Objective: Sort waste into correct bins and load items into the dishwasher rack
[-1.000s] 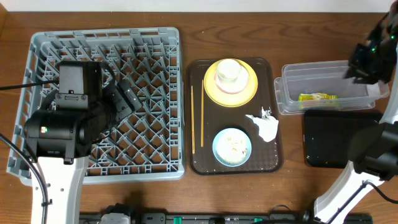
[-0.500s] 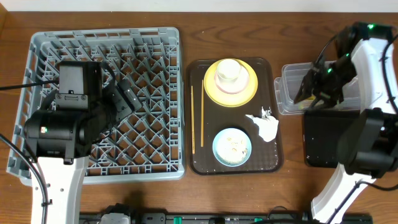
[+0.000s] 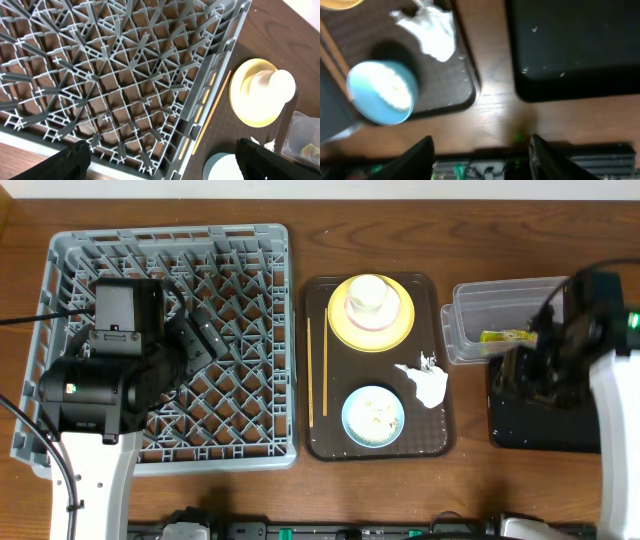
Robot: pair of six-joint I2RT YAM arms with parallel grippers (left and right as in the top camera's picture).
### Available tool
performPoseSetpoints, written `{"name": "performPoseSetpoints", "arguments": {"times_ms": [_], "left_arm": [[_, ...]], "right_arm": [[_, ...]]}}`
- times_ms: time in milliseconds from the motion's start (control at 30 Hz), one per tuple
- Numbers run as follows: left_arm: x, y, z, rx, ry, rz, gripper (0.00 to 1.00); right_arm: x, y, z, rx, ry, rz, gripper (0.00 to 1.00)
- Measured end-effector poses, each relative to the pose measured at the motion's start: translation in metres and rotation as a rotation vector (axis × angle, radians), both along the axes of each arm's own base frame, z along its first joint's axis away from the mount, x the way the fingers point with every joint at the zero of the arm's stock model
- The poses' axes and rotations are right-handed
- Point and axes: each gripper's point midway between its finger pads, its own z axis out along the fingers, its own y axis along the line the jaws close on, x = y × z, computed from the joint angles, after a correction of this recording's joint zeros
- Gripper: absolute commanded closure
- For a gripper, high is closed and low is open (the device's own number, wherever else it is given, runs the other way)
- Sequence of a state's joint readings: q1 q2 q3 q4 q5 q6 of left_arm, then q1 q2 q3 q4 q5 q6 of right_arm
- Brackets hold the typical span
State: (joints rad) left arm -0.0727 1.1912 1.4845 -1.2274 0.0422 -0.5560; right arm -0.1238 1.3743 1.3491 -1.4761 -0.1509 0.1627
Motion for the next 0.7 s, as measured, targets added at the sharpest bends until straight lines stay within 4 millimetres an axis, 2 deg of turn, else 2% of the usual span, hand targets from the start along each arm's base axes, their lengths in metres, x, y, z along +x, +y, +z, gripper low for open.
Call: {"name": "performPoseSetpoints", "arguments": {"times_ms": [133, 300, 400, 600, 633, 700], "left_arm": [[0.000, 0.000, 0.000, 0.000, 0.001, 0.000, 0.06], [0.000, 0.000, 0.000, 0.000, 0.001, 0.000, 0.06], [0.000, 0.000, 0.000, 0.001, 0.001, 0.000, 0.06], [0.000, 0.000, 0.000, 0.000, 0.001, 0.000, 0.06], [0.000, 0.000, 0.000, 0.000, 0.002, 0.000, 0.06], [0.000, 0.000, 0.000, 0.000, 0.001, 0.000, 0.06]], "right_arm": [[-0.002, -0.006, -0.030, -0.042, -0.078, -0.034, 0.17], [0.002, -0.006, -0.075, -0.045, -0.120, -0.043, 0.15], [0.004, -0.006, -0.099, -0.041, -0.136, -0.042, 0.15], [0.022, -0.007, -0.121, -0.053, -0.245, -0.029, 0.17], [0.025, -0.008, -0.124, -0.056, -0.260, -0.018, 0.18], [0.027, -0.008, -0.130, -0.065, -0.285, 0.011, 0.26]]}}
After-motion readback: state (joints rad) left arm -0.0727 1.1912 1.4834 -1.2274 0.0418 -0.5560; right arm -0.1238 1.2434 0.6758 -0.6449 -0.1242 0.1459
